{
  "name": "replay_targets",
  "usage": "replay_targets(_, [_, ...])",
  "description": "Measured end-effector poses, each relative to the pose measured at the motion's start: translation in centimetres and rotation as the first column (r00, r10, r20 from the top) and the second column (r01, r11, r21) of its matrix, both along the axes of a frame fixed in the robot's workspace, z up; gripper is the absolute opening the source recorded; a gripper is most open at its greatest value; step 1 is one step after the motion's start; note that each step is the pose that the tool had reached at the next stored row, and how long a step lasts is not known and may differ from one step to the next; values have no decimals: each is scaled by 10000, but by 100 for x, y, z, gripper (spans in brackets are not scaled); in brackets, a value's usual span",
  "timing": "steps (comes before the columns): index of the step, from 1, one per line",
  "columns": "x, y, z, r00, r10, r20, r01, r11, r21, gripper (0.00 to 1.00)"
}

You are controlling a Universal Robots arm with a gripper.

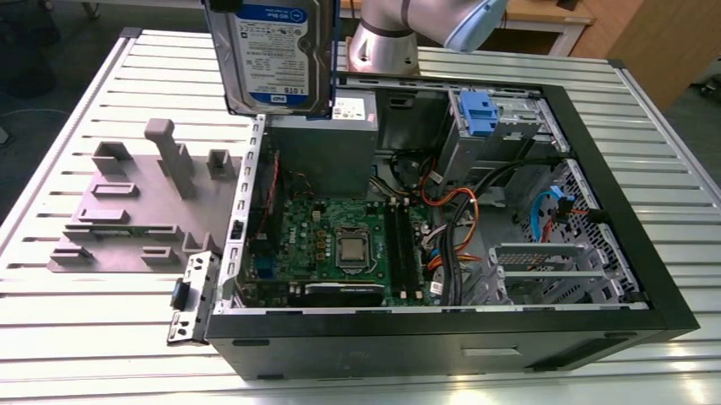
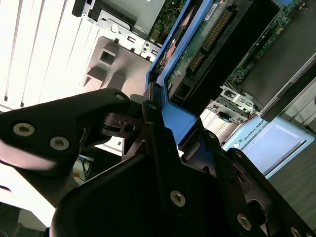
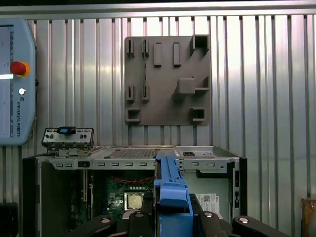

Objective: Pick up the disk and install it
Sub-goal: 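Pick up the disk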

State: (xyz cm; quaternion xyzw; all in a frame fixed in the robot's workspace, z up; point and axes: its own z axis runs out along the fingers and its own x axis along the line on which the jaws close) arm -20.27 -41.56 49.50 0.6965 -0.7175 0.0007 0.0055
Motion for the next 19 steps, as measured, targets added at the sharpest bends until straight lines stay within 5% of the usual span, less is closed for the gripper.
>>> replay_targets(19, [261,0,0,10000,-1,0,1,10000,1,36])
